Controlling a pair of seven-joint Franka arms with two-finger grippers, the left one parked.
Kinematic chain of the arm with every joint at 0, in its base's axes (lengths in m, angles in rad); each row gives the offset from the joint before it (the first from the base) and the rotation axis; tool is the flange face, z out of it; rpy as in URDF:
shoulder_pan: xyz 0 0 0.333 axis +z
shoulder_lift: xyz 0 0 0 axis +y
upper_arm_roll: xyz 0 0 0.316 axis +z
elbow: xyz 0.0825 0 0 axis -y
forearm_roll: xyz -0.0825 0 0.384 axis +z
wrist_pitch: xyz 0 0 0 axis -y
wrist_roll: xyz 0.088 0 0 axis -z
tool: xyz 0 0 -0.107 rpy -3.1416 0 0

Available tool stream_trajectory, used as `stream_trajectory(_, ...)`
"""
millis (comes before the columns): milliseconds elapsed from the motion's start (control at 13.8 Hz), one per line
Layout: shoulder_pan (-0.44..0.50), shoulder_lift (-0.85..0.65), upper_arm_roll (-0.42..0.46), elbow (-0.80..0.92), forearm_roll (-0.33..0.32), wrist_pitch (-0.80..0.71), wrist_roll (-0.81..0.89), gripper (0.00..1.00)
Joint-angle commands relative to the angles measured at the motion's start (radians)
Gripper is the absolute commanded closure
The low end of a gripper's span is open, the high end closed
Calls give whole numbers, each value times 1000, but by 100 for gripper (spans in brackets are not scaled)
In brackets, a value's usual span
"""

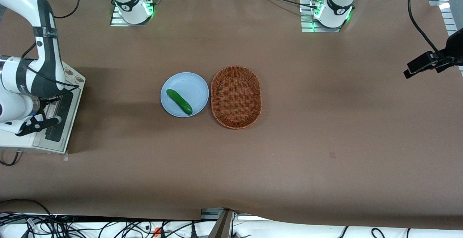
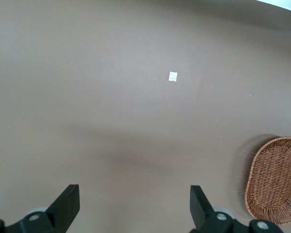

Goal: Open oven door with right arm only
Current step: 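Close the right gripper on the silver door handle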

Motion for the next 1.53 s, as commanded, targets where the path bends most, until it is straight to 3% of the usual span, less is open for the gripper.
stream_trajectory(0,-10,7,9,2,-16,5,-14,100)
stream_trajectory(1453,-8,87,15,8,4,93,-14,100)
